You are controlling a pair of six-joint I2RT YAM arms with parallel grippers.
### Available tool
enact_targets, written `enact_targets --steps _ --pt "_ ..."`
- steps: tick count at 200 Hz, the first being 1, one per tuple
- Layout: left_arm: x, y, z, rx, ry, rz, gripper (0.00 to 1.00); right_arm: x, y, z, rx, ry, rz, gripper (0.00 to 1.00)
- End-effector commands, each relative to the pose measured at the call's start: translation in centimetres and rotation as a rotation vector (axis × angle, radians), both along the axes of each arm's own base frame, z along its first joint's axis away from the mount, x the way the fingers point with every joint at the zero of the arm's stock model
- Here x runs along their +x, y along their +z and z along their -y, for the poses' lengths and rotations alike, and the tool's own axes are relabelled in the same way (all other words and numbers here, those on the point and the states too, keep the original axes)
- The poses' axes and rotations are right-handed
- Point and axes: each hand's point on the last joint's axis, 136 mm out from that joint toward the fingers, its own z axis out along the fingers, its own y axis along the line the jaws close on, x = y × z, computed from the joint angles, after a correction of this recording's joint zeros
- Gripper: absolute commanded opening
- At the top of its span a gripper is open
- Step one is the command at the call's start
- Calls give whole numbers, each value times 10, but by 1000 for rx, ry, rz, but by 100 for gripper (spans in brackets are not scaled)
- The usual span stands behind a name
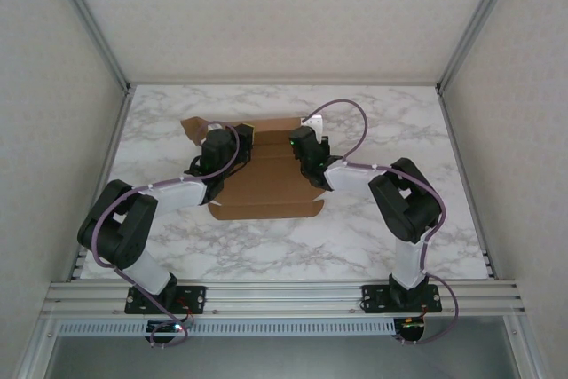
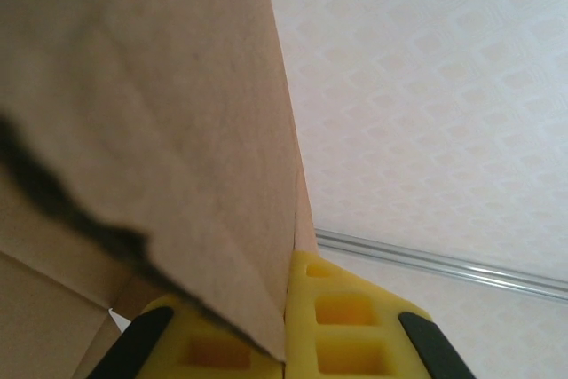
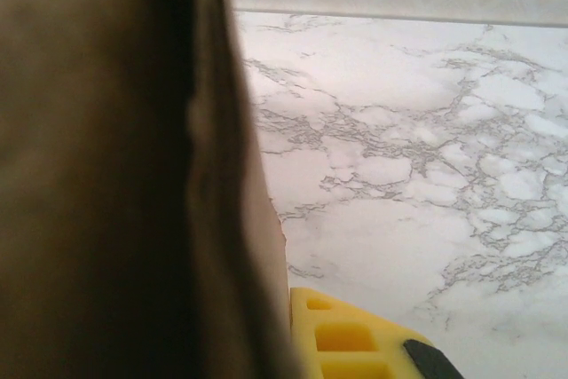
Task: Fold the paper box
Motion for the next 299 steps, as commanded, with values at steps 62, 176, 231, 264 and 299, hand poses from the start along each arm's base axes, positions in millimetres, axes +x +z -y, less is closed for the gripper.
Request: enact_targets --steps 62,176,231,264,299 --pt "-21 -23 28 30 -116 -96 0 -1 -16 19 -70 -70 -64 0" --pt "-20 -35 18 63 -86 -110 6 -41 19 8 24 252 12 96" --pt "-17 -37 23 53 -111 -102 15 -61 54 17 128 330 35 95" --pt "-15 -24 28 85 -144 -58 30 -64 88 35 310 299 48 90" --pt "-14 -16 20 130 -165 -35 44 -58 101 35 227 291 -62 81"
